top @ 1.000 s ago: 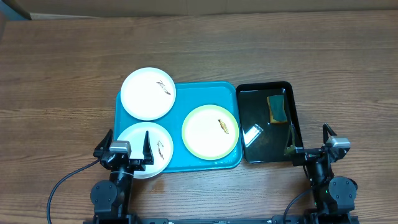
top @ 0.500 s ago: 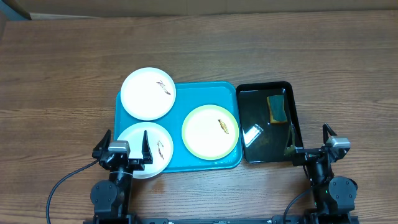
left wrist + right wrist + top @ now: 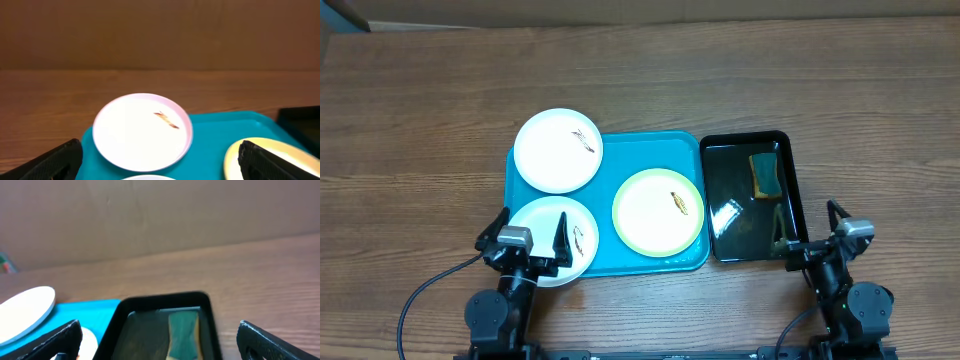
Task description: Clean dirty plates on tray and stack at the side
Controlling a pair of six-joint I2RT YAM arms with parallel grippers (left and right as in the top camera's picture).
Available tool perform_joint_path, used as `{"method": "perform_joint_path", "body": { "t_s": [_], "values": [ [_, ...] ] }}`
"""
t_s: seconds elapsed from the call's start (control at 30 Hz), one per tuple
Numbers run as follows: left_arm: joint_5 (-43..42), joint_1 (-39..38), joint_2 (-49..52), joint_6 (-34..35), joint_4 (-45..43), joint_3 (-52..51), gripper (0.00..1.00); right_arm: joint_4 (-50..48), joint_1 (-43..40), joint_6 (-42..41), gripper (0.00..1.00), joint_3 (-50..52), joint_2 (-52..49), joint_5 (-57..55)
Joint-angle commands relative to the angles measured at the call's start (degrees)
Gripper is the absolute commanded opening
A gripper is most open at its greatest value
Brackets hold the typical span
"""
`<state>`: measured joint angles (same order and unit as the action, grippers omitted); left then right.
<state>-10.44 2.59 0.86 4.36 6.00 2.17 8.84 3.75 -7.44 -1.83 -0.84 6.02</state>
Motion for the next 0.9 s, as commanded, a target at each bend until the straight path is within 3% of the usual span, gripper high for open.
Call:
{"method": "perform_joint_path", "body": {
  "t_s": [0.0,0.13,0.27,0.4,0.57,0.73,0.77,0.8,0.87],
  "values": [
    [-3.3,-0.4,0.5,4.5,2.6,7.6,0.99,2.5,-0.4,0.1,1.0,-7.4,0.3,2.6],
    [-4.1,-0.4,6.9,4.4,8.5,19.1,1.0,9.2,-0.4,0.3,1.0,-18.3,-4.0,2.6],
    [-9.8,-0.4,20.3,4.4,17.0,34.6,1.0,18.7,-0.4,0.3,1.0,-33.2,-15.3,2.4],
    [-16.6,-0.4,38.8,2.9,35.4,54.9,1.0,33.3,-0.4,0.3,1.0,-51.2,-32.1,2.5],
    [-18.7,-0.4,60.8,1.7,62.8,78.9,1.0,52.9,-0.4,0.2,1.0,-74.6,-53.9,7.3],
    [-19.8,-0.4,75.3,1.7,73.7,87.0,1.0,63.5,-0.4,0.0,1.0,-87.7,-67.9,16.7],
    [-21.2,-0.4,77.4,1.6,73.7,86.9,0.91,64.5,-0.4,0.0,1.0,-88.7,-70.0,17.5],
    [-22.5,-0.4,79.5,1.6,74.1,86.7,0.73,64.6,-0.4,0.0,1.0,-88.8,-71.6,18.3],
    [-22.6,-0.9,83.1,1.3,75.4,86.1,0.49,66.2,-0.4,0.0,0.96,-88.8,-74.8,18.3]
  ]
}}
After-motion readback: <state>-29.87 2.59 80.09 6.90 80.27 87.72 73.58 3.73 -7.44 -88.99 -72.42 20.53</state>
